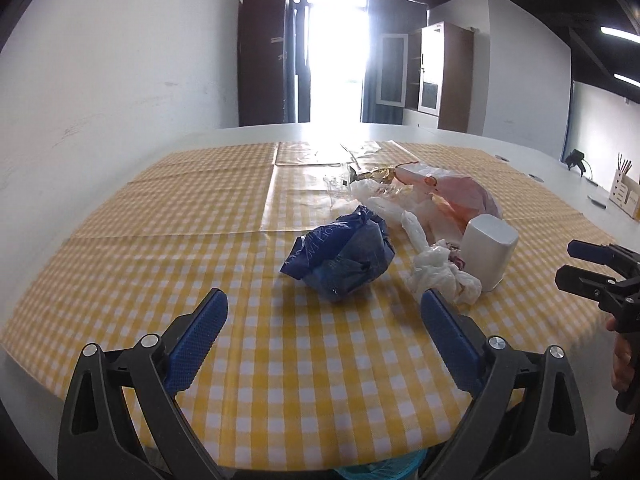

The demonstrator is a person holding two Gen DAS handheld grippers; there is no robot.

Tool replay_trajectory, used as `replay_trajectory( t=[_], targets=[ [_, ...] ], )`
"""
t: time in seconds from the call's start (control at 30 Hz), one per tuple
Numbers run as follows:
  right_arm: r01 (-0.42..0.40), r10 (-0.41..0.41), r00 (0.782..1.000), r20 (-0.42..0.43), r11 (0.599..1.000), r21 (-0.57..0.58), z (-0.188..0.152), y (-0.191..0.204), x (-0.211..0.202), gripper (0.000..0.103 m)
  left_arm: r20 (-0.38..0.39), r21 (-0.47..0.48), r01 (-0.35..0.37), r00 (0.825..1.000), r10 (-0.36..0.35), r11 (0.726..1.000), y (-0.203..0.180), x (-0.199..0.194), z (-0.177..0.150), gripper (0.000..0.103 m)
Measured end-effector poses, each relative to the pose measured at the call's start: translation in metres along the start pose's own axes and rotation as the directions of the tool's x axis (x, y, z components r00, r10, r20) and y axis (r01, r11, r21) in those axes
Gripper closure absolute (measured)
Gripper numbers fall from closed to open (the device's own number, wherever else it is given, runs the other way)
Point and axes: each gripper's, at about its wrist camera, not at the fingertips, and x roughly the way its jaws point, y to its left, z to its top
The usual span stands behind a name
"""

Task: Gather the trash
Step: 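Grasp the blue plastic bag with the left gripper while the right grasps the white tub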

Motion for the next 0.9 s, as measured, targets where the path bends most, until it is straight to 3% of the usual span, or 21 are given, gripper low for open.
replay_trajectory(
  t=[0.13, 0.63, 0.77, 0.9],
  targets=[
    [-0.004, 0.004, 1.0, -0.02, 1.0, 0.008, 0.01, -0.003, 0.016, 0.009, -0.006, 0.041, 0.01, 1.0, -0.01, 0.999, 0.002, 0.016, 0.01, 0.008],
    [0.024, -0.023, 0.995, -0.099, 1.0, 0.009, 0.035, -0.008, 0.067, 0.01, -0.103, 0.033, 0.122, 0.988, -0.118, 0.992, 0.011, 0.069, 0.033, 0.009],
    [0.023, -0.022, 0.993, -0.117, 1.0, 0.01, 0.034, -0.006, 0.073, 0.015, -0.122, 0.013, 0.159, 0.98, -0.156, 0.987, 0.011, 0.077, 0.035, 0.009],
    [0.029, -0.027, 0.992, -0.125, 0.999, 0.013, 0.035, -0.007, 0.077, 0.018, -0.144, 0.024, 0.175, 0.975, -0.169, 0.984, 0.007, 0.085, 0.034, 0.018]
  ],
)
